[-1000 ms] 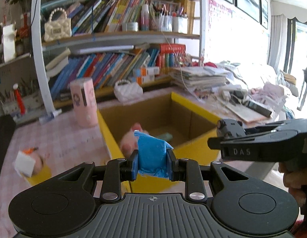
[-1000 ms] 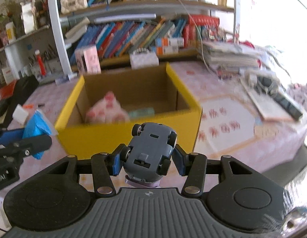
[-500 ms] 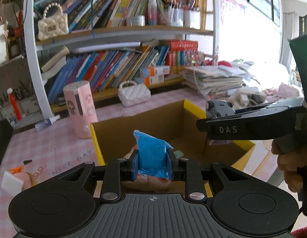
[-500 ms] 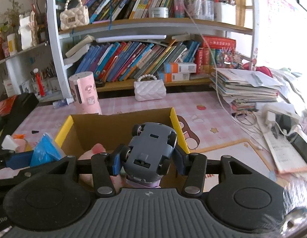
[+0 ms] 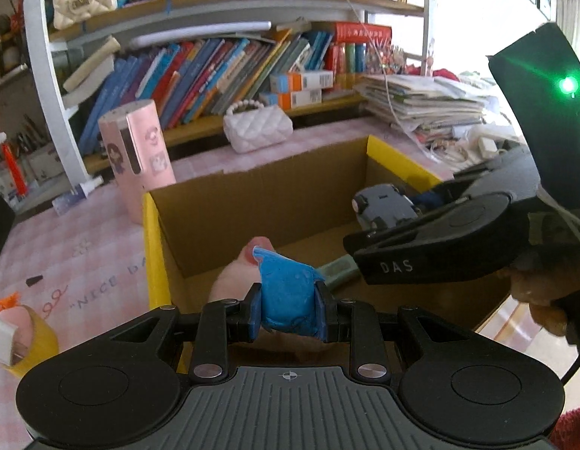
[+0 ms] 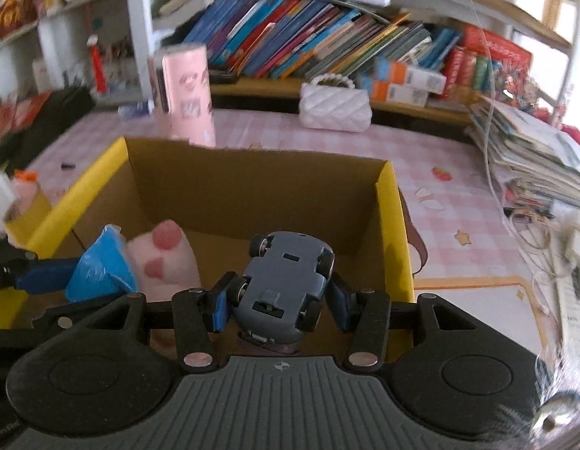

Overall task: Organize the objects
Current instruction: 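Lower both held items into the yellow box and open both grippers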

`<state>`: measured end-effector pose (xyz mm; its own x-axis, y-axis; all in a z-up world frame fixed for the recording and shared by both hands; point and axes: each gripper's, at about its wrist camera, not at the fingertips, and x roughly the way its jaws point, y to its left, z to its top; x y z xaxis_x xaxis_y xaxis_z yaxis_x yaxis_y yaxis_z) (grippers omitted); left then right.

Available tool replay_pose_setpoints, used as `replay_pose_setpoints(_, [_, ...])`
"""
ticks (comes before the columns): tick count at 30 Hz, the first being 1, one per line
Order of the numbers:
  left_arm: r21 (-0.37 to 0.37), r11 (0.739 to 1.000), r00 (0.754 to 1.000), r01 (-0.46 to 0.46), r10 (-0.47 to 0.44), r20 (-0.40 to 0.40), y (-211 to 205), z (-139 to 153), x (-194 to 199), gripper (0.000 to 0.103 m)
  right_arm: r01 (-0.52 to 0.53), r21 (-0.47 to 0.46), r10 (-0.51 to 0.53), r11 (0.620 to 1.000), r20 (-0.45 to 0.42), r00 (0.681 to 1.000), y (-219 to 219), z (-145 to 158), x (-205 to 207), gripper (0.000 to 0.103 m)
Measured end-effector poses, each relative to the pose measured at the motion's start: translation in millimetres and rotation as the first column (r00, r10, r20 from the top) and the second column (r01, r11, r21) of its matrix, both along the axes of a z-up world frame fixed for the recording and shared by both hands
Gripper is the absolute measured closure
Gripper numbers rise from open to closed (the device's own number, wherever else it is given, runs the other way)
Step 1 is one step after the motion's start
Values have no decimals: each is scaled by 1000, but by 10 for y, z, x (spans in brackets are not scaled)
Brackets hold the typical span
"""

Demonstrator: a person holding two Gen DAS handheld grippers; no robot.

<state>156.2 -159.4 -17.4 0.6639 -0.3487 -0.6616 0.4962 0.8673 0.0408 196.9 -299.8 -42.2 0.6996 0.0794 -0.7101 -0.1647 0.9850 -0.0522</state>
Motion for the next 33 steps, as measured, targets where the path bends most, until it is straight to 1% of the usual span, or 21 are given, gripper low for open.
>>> replay_pose_setpoints(4, [21, 1000, 999, -2, 3, -36, -33, -75, 9, 77, -37, -19, 36, 999, -23, 999, -6, -1, 84, 55])
replay_pose_setpoints(7, [3, 1000, 998, -17, 17, -67, -12, -109, 23, 77, -75, -65, 73, 995, -31, 997, 28, -26, 95, 55])
replay_pose_setpoints(12, [8, 1000, 997, -18, 18, -75, -26, -119, 32, 77, -152, -130, 146, 980, -55, 988, 121, -57, 57, 55])
replay_pose_setpoints(15, [8, 1000, 997, -20, 21, -77, -32, -123, 31, 77, -186, -134, 176, 973, -83, 981, 144, -78, 74, 55])
replay_pose_setpoints(24, [13, 999, 997, -29, 30, -69, -32, -122, 23, 77, -208, -112, 193, 972, -135, 972, 150, -98, 143, 55])
replay_pose_setpoints(29, [18, 999, 998, -39, 40, -39, -22, -87, -29, 75, -207, -110, 192, 972, -133, 972, 155, -100, 141, 56])
replay_pose_setpoints(32, [6, 999, 999, -39, 39, -20, -7, -42, -83, 73, -194, -106, 182, 975, -111, 977, 151, -85, 124, 56])
replay_pose_setpoints(33, [5, 999, 999, -39, 39, -10, 2, -26, -105, 69, -189, -107, 178, 976, -105, 978, 149, -77, 113, 56])
